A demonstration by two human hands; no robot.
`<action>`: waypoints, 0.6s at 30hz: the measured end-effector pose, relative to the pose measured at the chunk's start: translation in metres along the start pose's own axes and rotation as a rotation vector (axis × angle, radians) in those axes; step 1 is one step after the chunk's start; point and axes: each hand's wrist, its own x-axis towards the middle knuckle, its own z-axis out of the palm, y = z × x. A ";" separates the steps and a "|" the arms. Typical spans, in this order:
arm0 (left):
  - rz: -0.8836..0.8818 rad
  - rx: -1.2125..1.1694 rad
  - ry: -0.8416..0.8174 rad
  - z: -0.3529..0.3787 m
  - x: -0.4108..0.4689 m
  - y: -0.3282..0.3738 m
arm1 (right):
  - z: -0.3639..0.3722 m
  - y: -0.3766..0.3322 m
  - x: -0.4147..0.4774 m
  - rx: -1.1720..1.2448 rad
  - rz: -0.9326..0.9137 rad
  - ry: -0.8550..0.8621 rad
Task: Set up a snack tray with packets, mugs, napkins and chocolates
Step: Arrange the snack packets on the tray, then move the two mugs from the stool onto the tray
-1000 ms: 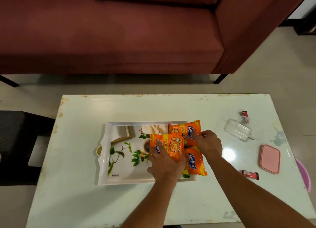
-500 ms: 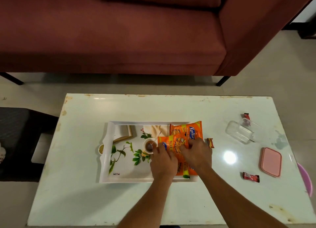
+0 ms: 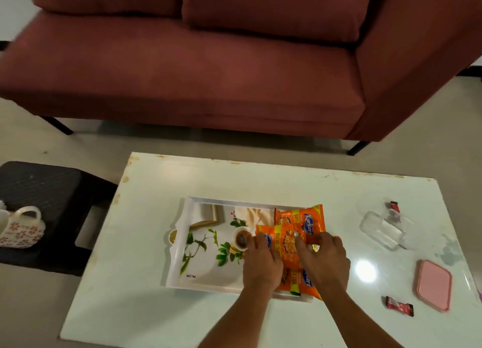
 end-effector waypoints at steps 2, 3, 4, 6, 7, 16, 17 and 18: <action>-0.002 -0.007 0.016 -0.015 -0.002 0.005 | -0.009 -0.014 -0.001 -0.002 -0.013 0.042; -0.006 -0.002 0.025 -0.027 -0.003 0.008 | -0.015 -0.025 -0.003 0.000 -0.037 0.068; -0.009 0.009 0.038 -0.041 -0.004 0.013 | -0.021 -0.038 -0.006 0.003 -0.076 0.089; 0.001 0.033 0.080 -0.074 -0.011 0.023 | -0.035 -0.067 -0.016 0.036 -0.186 0.109; 0.012 0.033 0.116 -0.094 -0.016 0.028 | -0.044 -0.083 -0.024 0.062 -0.250 0.102; 0.080 0.050 0.390 -0.278 -0.114 0.070 | -0.147 -0.226 -0.103 0.089 -0.641 -0.146; 0.085 0.061 0.420 -0.296 -0.129 0.070 | -0.158 -0.241 -0.114 0.087 -0.688 -0.161; 0.082 0.063 0.450 -0.314 -0.144 0.069 | -0.169 -0.256 -0.125 0.080 -0.732 -0.175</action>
